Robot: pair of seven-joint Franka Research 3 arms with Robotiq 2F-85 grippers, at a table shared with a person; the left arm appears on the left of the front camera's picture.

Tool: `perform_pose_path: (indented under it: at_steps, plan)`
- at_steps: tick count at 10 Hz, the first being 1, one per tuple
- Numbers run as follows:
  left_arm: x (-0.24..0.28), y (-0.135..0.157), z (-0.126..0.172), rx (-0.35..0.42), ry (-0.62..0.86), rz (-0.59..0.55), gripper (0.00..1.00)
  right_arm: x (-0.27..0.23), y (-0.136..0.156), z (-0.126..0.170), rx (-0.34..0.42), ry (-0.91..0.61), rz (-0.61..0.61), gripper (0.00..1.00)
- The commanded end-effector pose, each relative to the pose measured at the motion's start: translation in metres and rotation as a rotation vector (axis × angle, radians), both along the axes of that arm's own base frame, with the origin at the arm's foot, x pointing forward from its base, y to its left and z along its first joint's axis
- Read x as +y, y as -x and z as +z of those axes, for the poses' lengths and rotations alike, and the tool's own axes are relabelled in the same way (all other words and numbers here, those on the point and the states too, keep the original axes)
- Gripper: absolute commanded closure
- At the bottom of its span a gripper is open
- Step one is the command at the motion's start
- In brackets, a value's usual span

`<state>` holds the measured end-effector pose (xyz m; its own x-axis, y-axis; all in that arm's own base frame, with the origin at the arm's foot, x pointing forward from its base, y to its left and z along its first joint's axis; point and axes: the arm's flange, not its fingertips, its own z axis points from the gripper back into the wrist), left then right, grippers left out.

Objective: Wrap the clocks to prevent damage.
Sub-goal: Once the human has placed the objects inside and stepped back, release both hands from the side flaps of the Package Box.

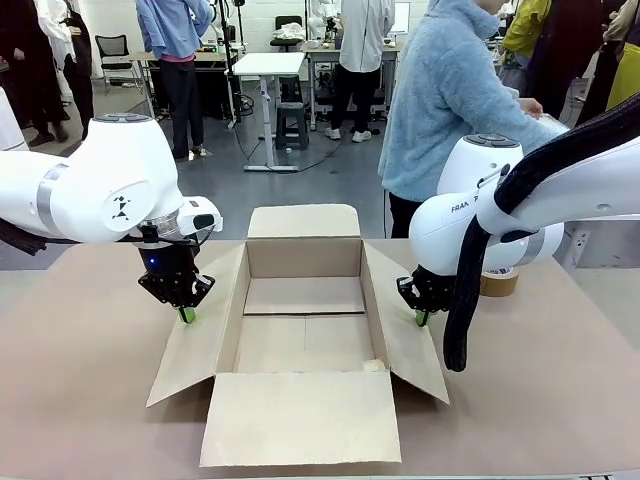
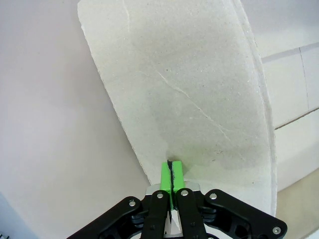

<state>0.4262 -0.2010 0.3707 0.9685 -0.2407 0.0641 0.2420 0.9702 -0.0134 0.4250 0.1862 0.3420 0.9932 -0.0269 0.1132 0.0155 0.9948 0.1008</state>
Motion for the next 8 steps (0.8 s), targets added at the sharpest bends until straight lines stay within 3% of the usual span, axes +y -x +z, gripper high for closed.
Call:
perform_pose_path:
  at_steps: [1,8]
  plan:
    - [0.0004,-0.0001,0.0005,-0.004,-0.008,-0.006,0.99,0.0024,0.0009,-0.0021,0.003,0.005,-0.007,0.99]
    - [0.0004,-0.0001,0.0005,-0.004,-0.008,-0.006,0.99,0.0024,0.0009,-0.0021,0.003,0.005,-0.007,0.99]
